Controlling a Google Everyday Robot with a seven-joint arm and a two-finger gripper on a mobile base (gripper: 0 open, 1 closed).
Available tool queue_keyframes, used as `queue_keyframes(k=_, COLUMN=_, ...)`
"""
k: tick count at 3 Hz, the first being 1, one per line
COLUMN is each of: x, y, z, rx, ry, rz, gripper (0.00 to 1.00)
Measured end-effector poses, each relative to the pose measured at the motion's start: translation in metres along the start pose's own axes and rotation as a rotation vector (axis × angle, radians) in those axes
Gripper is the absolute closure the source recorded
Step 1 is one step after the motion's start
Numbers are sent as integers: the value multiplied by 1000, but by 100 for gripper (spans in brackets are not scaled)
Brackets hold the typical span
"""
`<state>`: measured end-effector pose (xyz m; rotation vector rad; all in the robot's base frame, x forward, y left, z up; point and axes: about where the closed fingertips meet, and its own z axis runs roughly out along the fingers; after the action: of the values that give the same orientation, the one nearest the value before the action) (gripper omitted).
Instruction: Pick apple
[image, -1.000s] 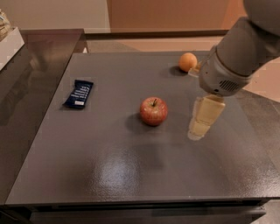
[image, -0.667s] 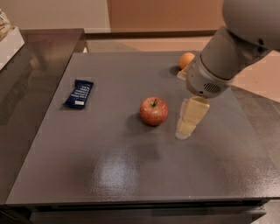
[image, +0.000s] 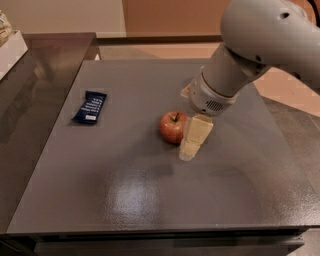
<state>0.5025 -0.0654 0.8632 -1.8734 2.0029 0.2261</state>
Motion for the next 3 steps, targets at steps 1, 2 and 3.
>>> queue_keyframes(k=1, x=-11, y=0, z=14, rx=-26, ry=-15, rz=-15, gripper=19)
queue_keyframes(k=2, x=-18, y=-2, z=17, rx=-38, ry=-27, rz=-18, gripper=41)
queue_keyframes(k=3, x=-27, y=-6, z=8, rx=-33, ry=-48, rz=-18, gripper=65)
